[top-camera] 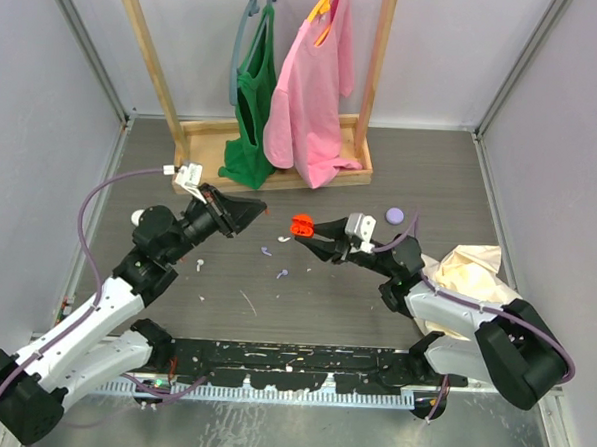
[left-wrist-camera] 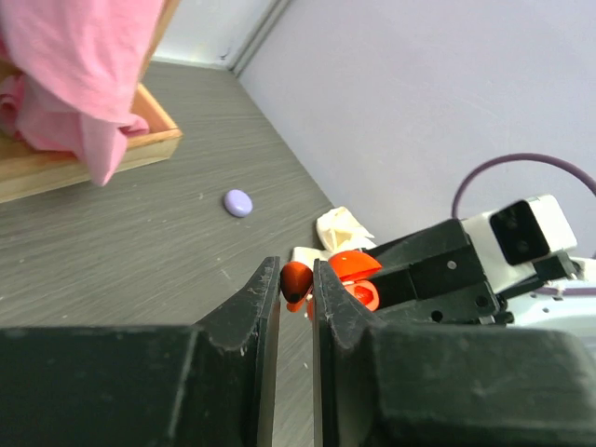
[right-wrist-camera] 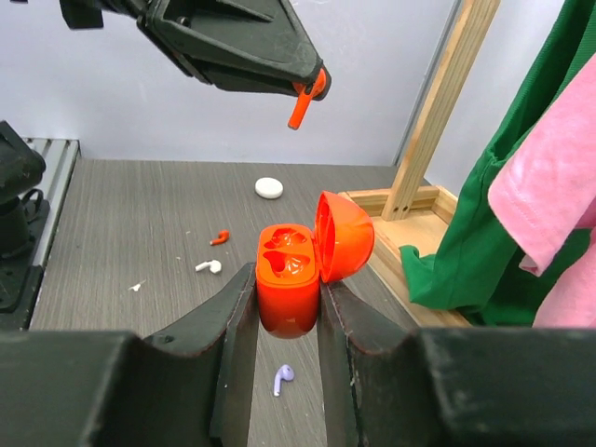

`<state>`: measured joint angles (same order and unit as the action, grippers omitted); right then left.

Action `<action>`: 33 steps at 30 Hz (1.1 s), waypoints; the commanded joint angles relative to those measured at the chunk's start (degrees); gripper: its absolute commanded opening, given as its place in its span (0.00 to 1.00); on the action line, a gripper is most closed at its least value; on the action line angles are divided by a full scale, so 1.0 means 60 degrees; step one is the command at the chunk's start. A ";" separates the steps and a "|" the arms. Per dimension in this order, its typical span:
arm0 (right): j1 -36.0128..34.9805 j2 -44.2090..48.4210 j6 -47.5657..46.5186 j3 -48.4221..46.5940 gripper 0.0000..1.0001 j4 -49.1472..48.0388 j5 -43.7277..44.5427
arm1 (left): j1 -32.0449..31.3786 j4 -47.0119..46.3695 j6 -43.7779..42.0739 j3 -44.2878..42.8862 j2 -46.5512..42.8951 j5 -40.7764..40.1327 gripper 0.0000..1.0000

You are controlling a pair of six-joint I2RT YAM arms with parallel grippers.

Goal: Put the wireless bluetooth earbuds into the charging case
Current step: Place the earbud in the charging case.

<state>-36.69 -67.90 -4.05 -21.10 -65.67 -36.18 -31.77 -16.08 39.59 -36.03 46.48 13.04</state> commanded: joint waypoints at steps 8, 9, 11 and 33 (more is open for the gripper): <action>-0.0100 -0.0179 0.1201 -0.0218 0.01 -0.1996 0.0287 | -0.1078 -0.3262 -0.0723 0.0237 0.0332 0.0411 0.09; -0.0110 -0.0206 0.1241 -0.0218 0.01 -0.2047 0.0301 | -0.1158 -0.3403 -0.0756 0.0234 0.0417 0.0421 0.09; -0.0124 -0.0274 0.1348 -0.0218 0.01 -0.2197 0.0303 | -0.1366 -0.3610 -0.0877 0.0198 0.0577 0.0451 0.10; -0.0126 -0.0227 0.1711 -0.0188 0.01 -0.2604 0.0289 | -0.2297 -0.4260 -0.2058 0.0307 0.1678 -0.0096 0.10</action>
<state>-37.15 -69.91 6.00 -21.10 -76.29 -34.63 -45.28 -36.69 29.04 -34.09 56.31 13.50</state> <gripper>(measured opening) 0.333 0.162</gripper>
